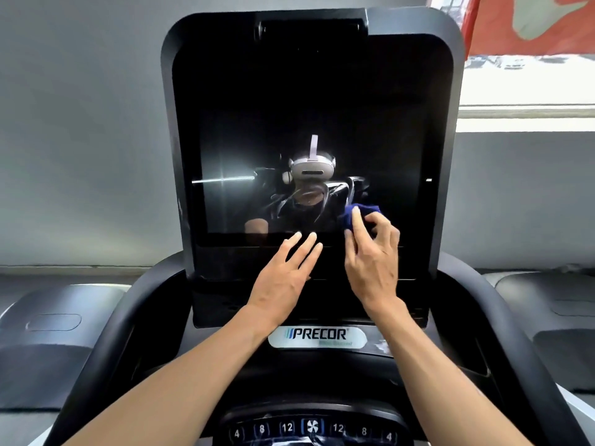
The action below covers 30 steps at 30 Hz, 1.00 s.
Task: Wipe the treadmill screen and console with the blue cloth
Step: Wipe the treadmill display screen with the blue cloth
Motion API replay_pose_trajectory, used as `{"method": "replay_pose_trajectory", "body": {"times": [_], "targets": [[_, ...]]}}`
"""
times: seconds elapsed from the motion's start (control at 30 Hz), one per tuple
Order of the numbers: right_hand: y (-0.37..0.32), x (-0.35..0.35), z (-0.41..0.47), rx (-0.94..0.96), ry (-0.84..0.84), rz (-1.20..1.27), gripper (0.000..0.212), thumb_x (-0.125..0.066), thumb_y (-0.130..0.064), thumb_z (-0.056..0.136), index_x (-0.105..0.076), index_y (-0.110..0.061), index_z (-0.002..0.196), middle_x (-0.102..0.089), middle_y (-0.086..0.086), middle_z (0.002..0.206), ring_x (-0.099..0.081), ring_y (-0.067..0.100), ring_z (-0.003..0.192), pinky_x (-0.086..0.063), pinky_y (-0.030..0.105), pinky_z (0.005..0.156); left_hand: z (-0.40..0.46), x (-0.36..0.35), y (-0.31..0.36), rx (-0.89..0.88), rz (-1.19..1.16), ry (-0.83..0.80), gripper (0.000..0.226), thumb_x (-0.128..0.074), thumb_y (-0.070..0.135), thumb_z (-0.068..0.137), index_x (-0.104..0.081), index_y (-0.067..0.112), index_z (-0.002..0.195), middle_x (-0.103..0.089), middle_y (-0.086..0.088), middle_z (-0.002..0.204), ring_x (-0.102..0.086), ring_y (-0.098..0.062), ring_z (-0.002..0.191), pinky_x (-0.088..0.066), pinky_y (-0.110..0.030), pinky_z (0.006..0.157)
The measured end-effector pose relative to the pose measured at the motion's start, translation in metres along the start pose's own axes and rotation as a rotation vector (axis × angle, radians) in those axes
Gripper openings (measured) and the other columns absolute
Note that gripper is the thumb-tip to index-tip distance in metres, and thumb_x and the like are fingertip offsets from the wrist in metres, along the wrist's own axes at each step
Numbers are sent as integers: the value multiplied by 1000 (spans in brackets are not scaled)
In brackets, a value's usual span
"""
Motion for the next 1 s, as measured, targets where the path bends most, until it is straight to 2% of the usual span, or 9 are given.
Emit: {"method": "replay_pose_trajectory", "body": {"times": [0.07, 0.17, 0.2, 0.33, 0.53, 0.7, 0.83, 0.9, 1.0], "targets": [[21, 7, 6, 8, 10, -13, 39, -63, -17, 97, -62, -15, 137, -51, 8, 125, -46, 27, 107, -42, 22, 92, 0, -1, -2, 5, -3, -23, 71, -80, 20, 86, -49, 9, 149, -44, -10, 157, -30, -31, 142, -42, -37, 113], [34, 14, 27, -332, 137, 115, 33, -64, -13, 95, -69, -17, 128, -54, 5, 119, -47, 24, 100, -26, 0, 86, 0, -5, -2, 33, 16, -82, 81, -85, 13, 80, -46, 10, 151, -38, -10, 160, -29, -32, 144, -37, -37, 116], [24, 11, 27, -337, 146, 133, 33, -65, -12, 95, -70, -17, 127, -55, 5, 119, -47, 23, 101, -27, 0, 86, -1, -5, 0, 37, 15, -86, 82, -85, 12, 79, -46, 9, 151, -37, -10, 160, -29, -32, 144, -36, -39, 118], [-8, -7, 0, 126, 10, 88, 33, -70, -7, 92, -71, -14, 124, -61, 7, 119, -53, 25, 107, -52, 26, 85, -1, 3, 0, 20, -31, -58, 84, -86, 6, 70, -52, 10, 147, -45, -10, 156, -30, -31, 142, -42, -36, 112], [12, 6, 29, -316, 158, 203, 33, -70, -10, 90, -72, -15, 123, -59, 6, 113, -51, 23, 99, -34, 10, 85, -1, -4, -4, 60, -72, -111, 88, -88, 5, 71, -48, 11, 150, -39, -9, 160, -30, -31, 144, -43, -35, 111], [1, -3, 8, 172, -36, 52, 35, -73, -9, 90, -71, -16, 124, -60, 7, 115, -52, 25, 99, -50, 26, 82, 0, 8, -5, -2, -35, -92, 87, -89, 4, 62, -58, 11, 143, -49, -8, 154, -31, -29, 139, -50, -27, 100], [22, 9, 34, -282, 131, 185, 31, -71, -10, 90, -73, -15, 121, -58, 7, 112, -49, 22, 97, -32, 9, 83, 0, 12, -5, -9, 16, -172, 88, -78, 3, 72, -44, 14, 153, -34, -6, 163, -24, -30, 148, -45, -20, 103], [-14, -7, 24, -143, 67, 124, 32, -69, -10, 92, -71, -15, 123, -57, 7, 115, -50, 23, 99, -38, 14, 80, -1, 9, -4, -38, 6, -206, 76, -63, 2, 85, -39, 12, 155, -28, -10, 166, -26, -33, 151, -38, -28, 114], [-24, -14, -1, 218, -90, -7, 37, -69, -8, 92, -68, -19, 127, -56, 5, 119, -52, 25, 103, -54, 28, 75, 0, 9, -14, 45, -26, -199, 73, -73, 1, 76, -53, 11, 146, -42, -16, 157, -44, -35, 140, -47, -36, 110]]}}
Point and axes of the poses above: each hand's wrist, its own z-axis towards the middle knuckle, its own x-axis out of the back of the hand, y = z × x, the point moved 7 cm from there along z, towards the middle knuckle
